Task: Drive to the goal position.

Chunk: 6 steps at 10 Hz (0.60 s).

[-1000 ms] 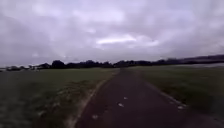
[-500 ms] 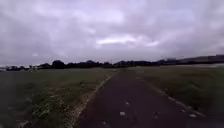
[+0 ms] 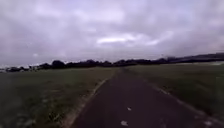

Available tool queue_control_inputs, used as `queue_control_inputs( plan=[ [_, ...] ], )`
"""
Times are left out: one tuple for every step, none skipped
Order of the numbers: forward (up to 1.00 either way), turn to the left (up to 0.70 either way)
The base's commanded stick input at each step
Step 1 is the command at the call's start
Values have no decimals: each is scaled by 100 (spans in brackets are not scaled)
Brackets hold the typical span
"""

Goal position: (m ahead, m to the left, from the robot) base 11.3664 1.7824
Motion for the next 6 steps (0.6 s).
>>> queue_control_inputs(
  plan=[
    [50,0],
    [50,0],
    [50,0],
    [50,0],
    [50,0],
    [50,0]
  ],
)
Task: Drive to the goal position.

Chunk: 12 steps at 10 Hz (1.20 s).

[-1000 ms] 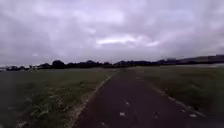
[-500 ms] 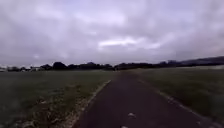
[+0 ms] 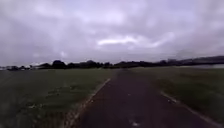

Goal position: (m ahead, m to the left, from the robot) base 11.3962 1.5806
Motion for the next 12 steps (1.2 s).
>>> queue_control_inputs(
  plan=[
    [50,0],
    [50,0],
    [50,0],
    [50,0],
    [50,0],
    [50,0],
    [50,0],
    [50,0],
    [50,0],
    [50,0],
    [50,0],
    [50,0]
  ],
)
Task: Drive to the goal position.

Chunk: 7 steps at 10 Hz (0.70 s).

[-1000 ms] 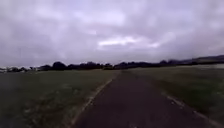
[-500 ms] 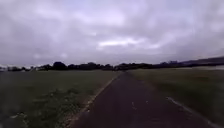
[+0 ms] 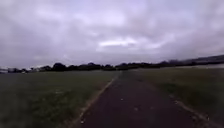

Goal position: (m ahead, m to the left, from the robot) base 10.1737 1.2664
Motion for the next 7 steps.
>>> queue_control_inputs(
  plan=[
    [50,0],
    [50,0],
    [50,0],
    [50,0],
    [50,0],
    [50,0],
    [50,0]
  ],
)
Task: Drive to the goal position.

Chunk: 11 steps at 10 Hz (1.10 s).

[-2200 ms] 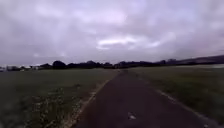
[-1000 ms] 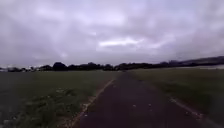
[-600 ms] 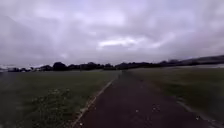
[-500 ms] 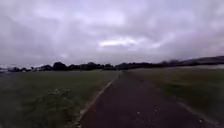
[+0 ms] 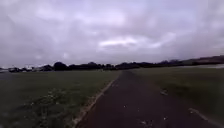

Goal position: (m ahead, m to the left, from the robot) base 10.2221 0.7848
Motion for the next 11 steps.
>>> queue_control_inputs(
  plan=[
    [50,0],
    [50,-25],
    [50,-25],
    [50,-25],
    [50,-25],
    [50,-25],
    [50,-25],
    [50,-25],
    [50,-25],
    [50,-25],
    [50,-25]
  ],
)
